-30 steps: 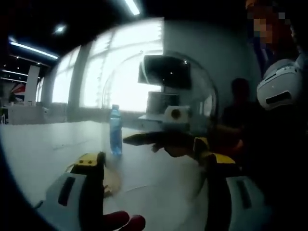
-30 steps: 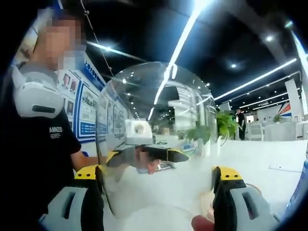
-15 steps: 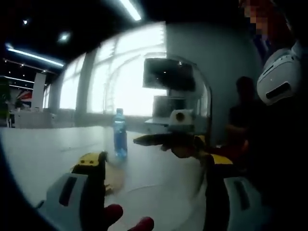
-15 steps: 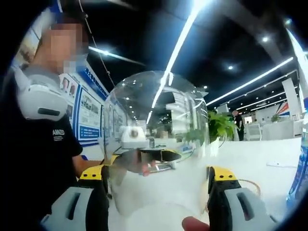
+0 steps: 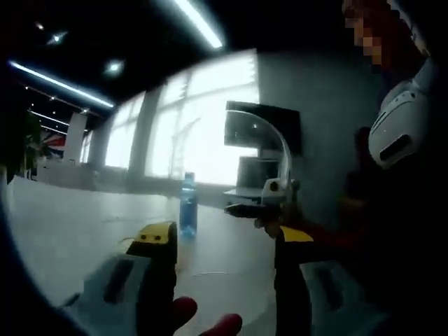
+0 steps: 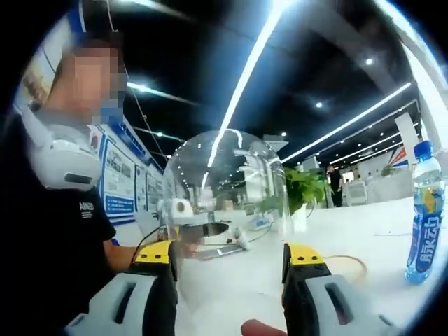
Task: Open the cover put in the Mizone put the cover back on
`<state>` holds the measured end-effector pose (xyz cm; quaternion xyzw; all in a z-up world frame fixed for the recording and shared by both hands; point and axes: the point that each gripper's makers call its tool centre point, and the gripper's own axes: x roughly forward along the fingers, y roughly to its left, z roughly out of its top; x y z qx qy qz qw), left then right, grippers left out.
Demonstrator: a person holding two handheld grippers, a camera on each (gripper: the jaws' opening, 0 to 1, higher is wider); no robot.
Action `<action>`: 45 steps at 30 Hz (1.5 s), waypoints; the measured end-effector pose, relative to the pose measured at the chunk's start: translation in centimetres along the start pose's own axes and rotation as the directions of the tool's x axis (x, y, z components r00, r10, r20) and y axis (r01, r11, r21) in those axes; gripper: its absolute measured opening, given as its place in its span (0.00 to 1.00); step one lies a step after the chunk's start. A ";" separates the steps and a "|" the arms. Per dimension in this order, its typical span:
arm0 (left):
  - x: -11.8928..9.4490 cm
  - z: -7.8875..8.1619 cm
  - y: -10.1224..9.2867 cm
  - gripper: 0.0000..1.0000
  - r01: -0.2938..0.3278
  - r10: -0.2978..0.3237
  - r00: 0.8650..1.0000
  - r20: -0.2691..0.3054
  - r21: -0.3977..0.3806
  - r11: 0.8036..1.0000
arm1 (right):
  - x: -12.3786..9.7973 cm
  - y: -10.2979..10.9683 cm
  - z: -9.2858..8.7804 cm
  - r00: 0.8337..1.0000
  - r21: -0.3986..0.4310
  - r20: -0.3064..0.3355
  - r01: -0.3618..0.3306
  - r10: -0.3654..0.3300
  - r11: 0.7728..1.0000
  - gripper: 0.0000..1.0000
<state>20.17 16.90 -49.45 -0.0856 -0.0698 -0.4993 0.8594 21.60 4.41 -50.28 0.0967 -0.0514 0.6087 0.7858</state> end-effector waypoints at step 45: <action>-2.5 -2.3 10.2 0.36 -0.444 0.444 0.896 0.004 -0.004 0.896 | -6.3 -8.5 -1.4 0.828 -0.042 0.006 0.560 -0.560 0.827 0.36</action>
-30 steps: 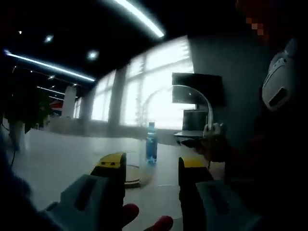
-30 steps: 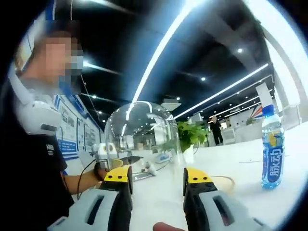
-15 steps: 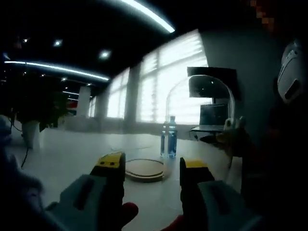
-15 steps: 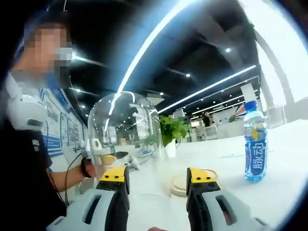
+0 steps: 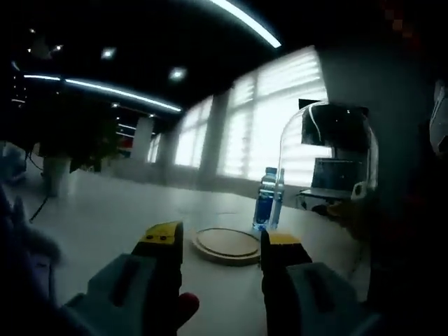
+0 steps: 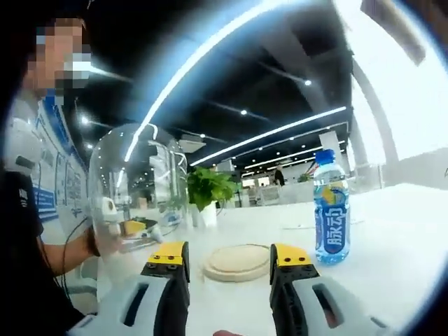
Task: Open the cover put in the Mizone put the cover back on
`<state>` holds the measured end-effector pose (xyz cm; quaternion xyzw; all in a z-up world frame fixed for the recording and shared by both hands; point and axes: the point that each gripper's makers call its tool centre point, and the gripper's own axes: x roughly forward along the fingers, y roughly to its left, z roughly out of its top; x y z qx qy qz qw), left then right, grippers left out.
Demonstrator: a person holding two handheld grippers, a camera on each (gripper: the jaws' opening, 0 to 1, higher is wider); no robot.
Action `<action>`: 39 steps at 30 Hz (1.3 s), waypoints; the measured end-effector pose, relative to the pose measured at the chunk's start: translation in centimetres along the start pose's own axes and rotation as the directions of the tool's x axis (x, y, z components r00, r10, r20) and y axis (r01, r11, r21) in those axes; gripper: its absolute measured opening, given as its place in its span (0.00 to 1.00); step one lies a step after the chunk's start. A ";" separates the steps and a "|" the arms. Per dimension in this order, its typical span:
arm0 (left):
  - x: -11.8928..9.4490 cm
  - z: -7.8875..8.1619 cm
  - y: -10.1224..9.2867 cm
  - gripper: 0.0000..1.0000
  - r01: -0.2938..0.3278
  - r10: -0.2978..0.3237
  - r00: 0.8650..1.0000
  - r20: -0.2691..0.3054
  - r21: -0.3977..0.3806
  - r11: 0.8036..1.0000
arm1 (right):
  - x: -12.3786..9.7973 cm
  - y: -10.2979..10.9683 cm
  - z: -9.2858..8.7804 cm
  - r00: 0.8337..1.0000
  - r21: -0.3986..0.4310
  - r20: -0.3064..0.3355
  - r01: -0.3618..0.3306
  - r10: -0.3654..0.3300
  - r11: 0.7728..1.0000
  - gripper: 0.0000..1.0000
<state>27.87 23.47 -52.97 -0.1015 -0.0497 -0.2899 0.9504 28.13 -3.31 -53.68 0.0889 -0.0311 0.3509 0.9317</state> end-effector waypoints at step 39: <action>4.9 -4.8 -0.2 0.13 0.126 -0.108 0.987 -0.115 0.156 0.980 | -0.8 -5.1 -3.8 0.964 -0.270 -0.079 0.223 -0.253 0.937 0.12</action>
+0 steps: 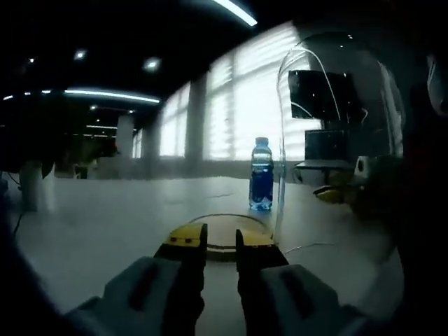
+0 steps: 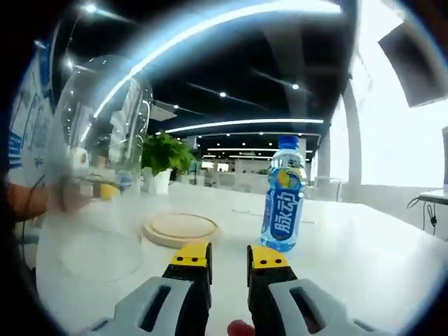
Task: Open the cover put in the Mizone put the cover back on
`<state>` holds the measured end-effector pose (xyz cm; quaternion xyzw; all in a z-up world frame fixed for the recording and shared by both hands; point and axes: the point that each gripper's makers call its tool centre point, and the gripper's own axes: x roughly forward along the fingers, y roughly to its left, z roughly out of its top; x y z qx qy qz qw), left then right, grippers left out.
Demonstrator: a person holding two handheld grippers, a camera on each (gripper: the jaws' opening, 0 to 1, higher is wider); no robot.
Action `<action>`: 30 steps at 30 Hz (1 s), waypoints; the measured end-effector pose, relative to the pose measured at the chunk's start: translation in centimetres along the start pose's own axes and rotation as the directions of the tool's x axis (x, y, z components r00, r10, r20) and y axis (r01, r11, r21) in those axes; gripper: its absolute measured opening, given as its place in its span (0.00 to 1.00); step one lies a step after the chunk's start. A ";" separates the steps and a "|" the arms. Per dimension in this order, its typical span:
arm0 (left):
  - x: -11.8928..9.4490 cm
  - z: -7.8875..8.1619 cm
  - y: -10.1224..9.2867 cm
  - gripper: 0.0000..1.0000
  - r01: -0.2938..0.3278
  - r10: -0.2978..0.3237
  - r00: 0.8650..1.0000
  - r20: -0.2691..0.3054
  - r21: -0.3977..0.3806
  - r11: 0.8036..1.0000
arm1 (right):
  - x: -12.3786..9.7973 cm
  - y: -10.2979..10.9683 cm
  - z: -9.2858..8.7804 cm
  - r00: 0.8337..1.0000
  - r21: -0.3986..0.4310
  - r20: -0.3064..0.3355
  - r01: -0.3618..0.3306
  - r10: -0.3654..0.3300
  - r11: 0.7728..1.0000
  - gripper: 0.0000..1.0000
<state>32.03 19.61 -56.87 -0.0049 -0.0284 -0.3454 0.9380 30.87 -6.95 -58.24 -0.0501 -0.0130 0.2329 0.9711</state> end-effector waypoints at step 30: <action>-0.6 0.4 -0.4 0.24 -0.012 0.013 1.000 0.028 -0.051 0.999 | -0.2 -0.3 -0.1 1.000 0.050 0.018 0.008 -0.009 0.999 0.12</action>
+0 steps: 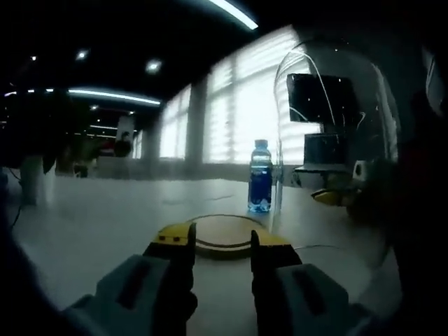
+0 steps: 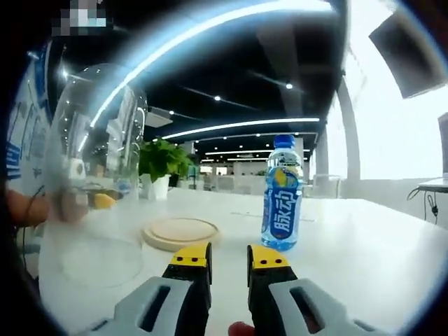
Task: Open the cover put in the Mizone put the cover back on
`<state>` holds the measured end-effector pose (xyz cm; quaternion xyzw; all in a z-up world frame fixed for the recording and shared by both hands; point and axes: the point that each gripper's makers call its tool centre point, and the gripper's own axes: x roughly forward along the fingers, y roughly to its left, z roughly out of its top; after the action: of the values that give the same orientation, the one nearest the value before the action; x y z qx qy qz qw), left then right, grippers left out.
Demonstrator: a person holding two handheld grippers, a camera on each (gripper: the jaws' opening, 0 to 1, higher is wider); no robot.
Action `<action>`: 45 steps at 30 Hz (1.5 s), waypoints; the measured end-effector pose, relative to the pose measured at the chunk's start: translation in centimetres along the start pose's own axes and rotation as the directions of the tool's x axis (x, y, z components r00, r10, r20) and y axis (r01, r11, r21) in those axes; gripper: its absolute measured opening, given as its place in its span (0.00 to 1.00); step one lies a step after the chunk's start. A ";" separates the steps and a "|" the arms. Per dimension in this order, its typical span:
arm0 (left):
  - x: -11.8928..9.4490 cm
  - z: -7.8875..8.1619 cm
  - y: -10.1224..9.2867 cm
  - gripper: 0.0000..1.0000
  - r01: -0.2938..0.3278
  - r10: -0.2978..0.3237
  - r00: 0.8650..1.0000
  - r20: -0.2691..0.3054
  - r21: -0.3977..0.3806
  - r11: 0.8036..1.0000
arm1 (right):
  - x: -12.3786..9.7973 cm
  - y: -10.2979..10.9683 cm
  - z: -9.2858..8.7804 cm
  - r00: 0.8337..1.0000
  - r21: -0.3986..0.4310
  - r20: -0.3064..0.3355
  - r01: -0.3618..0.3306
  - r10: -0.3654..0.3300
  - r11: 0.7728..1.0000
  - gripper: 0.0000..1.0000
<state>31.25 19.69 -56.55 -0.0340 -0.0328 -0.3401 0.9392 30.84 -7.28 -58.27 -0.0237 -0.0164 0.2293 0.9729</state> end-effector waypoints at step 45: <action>-0.5 0.8 2.7 0.16 -0.045 0.052 0.997 0.055 -0.118 0.992 | 9.6 -7.9 9.0 0.989 0.018 0.034 0.146 -0.146 0.989 0.24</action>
<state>32.54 22.13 -55.93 -0.0994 -0.0391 -0.3173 0.9423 42.60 -9.73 -48.65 -0.0108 -0.0335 0.1580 0.9868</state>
